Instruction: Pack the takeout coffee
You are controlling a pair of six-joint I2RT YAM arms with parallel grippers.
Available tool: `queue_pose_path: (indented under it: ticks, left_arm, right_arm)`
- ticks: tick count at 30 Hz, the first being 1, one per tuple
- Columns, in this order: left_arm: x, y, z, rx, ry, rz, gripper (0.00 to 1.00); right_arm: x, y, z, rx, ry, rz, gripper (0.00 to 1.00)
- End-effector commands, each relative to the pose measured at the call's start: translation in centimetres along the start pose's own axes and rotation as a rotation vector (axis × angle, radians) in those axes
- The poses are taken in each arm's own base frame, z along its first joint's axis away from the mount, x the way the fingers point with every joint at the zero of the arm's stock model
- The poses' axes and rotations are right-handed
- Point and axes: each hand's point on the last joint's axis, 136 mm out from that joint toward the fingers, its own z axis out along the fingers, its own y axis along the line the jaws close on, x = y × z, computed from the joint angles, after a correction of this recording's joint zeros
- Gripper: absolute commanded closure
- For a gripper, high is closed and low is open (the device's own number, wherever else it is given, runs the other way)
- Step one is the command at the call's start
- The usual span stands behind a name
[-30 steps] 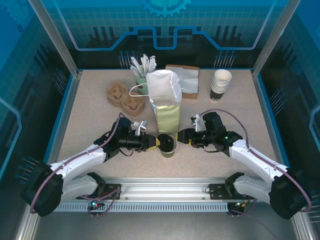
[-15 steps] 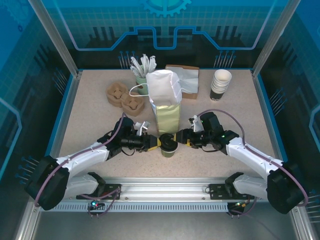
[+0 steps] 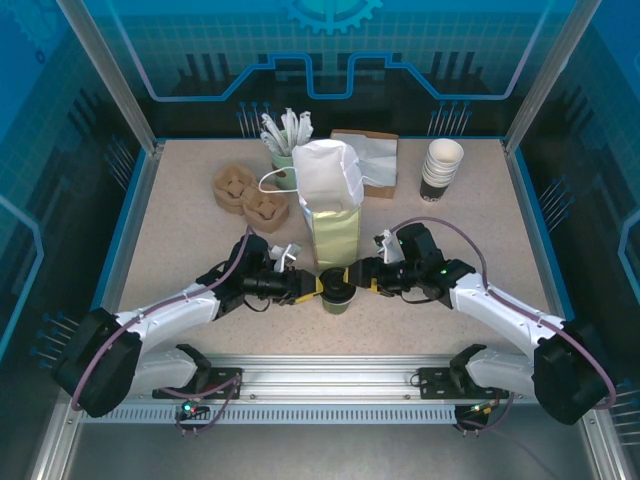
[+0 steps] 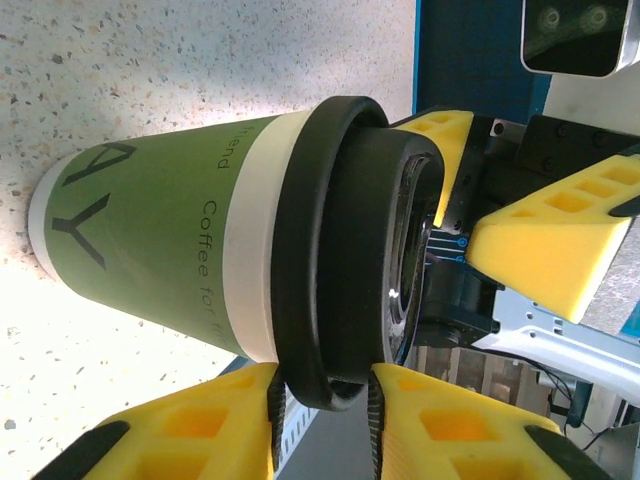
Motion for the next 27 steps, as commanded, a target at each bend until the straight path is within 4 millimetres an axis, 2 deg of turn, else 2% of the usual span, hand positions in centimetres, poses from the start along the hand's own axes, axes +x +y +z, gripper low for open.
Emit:
queue_pose_path:
  ticks: [1,10,17,27]
  left_arm:
    - [0.6,0.4,-0.1,0.002,0.023,0.025,0.68]
    - [0.5,0.2,-0.2,-0.008,0.029,0.049,0.54]
    - [0.2,-0.3,-0.4,-0.005,0.019,0.074,0.37]
    - [-0.6,-0.6,-1.1,-0.075,-0.018,0.12,0.31]
  right_arm:
    - [-0.2,1.1,-0.3,-0.005,-0.005,-0.044,0.33]
    - [-0.2,1.0,-0.5,0.01,-0.005,-0.053,0.3]
    - [-0.2,1.3,-0.6,0.012,0.004,-0.073,0.29]
    - [-0.1,1.4,-0.5,0.023,0.013,-0.091,0.3]
